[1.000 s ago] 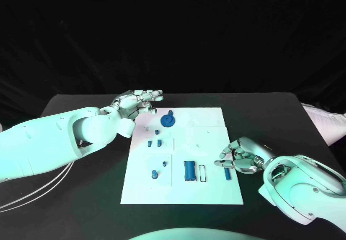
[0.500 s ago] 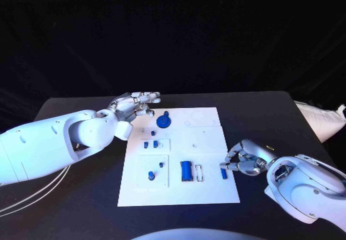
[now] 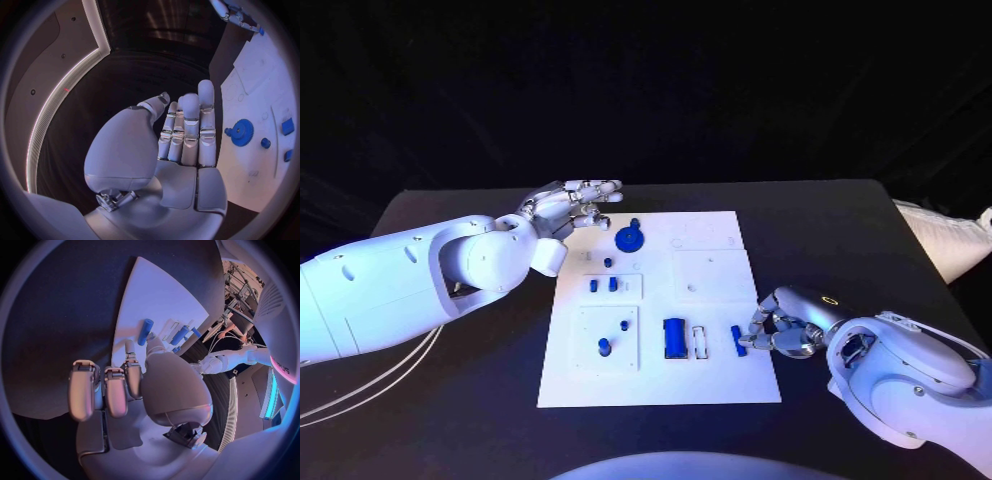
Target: Assemble the parts on the task board
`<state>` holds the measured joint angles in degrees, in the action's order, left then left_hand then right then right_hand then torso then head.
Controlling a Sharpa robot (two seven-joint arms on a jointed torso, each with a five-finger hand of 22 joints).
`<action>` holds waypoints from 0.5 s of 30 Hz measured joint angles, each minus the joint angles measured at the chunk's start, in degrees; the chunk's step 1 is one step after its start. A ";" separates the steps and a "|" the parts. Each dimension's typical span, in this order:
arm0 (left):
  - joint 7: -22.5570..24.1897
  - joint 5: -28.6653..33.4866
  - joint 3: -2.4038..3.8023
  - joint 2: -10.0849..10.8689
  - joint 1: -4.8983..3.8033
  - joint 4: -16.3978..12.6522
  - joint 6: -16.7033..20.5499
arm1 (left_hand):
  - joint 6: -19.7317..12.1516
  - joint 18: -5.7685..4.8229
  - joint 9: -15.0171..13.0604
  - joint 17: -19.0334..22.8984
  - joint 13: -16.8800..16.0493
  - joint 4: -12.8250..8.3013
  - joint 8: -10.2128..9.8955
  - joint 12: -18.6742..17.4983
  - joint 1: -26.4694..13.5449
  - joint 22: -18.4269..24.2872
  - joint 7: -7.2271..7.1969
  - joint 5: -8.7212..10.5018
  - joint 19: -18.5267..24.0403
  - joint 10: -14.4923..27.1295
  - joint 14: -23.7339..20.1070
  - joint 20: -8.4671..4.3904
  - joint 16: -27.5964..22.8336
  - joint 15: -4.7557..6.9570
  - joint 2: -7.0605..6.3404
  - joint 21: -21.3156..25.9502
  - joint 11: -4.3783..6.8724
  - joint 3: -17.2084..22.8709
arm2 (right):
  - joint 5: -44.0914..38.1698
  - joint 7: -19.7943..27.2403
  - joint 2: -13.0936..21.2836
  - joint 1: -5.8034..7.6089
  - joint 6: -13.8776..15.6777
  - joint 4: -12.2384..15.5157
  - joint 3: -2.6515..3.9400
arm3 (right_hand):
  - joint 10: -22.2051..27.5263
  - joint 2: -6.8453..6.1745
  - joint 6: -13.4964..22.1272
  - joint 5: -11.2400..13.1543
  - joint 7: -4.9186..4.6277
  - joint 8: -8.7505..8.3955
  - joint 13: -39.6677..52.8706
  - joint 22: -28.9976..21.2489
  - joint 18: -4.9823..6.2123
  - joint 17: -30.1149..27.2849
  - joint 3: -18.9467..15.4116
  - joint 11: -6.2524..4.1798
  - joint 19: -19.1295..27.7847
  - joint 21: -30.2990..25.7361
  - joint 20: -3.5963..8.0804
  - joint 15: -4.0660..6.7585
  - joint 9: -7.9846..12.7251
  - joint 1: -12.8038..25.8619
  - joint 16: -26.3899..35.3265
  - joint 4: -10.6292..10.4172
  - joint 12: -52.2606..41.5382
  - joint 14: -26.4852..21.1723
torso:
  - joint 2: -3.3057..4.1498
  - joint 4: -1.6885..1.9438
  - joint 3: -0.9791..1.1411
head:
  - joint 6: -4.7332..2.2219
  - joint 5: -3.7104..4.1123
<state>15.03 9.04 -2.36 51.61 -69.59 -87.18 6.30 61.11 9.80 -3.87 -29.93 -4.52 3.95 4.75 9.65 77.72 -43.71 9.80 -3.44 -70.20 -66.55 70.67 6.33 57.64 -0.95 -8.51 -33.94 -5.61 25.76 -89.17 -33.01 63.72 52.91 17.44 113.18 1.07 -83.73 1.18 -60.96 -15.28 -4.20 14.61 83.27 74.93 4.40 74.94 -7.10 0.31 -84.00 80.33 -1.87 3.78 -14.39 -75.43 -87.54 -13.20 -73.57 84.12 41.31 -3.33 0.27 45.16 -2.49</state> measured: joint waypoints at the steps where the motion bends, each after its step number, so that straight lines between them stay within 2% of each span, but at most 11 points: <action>1: 0.00 0.00 0.00 0.00 0.00 0.00 0.00 | 0.00 0.00 0.00 0.00 0.00 0.00 0.00 0.00 0.00 0.00 0.00 0.00 0.00 0.00 0.00 0.00 0.00 0.00 0.00 0.00 0.00 0.00 | -0.44 -0.05 -0.07 0.00 -0.26 -0.03 0.03 | 0.00 -0.07 -0.14 0.00 -0.13 0.00 0.00 0.00 0.00 0.00 0.00 0.00 0.00 0.00 0.00 0.00 0.00 -0.07 0.00 0.00 0.00 0.00 | 0.00 0.01 0.01 | 0.03 -0.01; 15: -0.07 0.00 -0.01 0.11 0.00 -0.01 -0.09 | 0.00 -0.01 0.00 0.08 0.00 0.00 0.29 0.00 -0.01 0.05 0.00 0.00 0.00 0.00 -0.22 0.00 0.00 0.21 0.45 0.00 0.00 0.00 | -4.52 -0.25 -3.13 -0.47 -2.31 -0.91 0.23 | 0.00 -0.88 -0.77 2.32 0.23 0.48 -0.02 -0.01 0.00 -0.01 -0.72 0.00 0.00 0.00 0.00 0.21 -0.49 -0.90 -0.23 0.72 0.35 -0.21 | -0.01 0.01 0.03 | 0.26 -0.15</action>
<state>14.96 9.04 -2.37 51.72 -69.59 -87.19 6.21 61.11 9.80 -3.87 -29.85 -4.52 3.95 5.05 9.65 77.71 -43.67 9.80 -3.44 -70.21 -66.55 70.45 6.33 57.64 -0.73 -8.07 -33.94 -5.61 25.76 -93.69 -33.26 60.59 52.45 15.13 112.27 1.30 -83.73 0.29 -61.73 -12.95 -3.97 15.09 83.26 74.92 4.40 74.93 -7.82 0.31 -84.00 80.33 -1.87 3.99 -14.88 -76.33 -87.77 -12.48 -73.22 83.91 41.30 -3.32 0.31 45.42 -2.65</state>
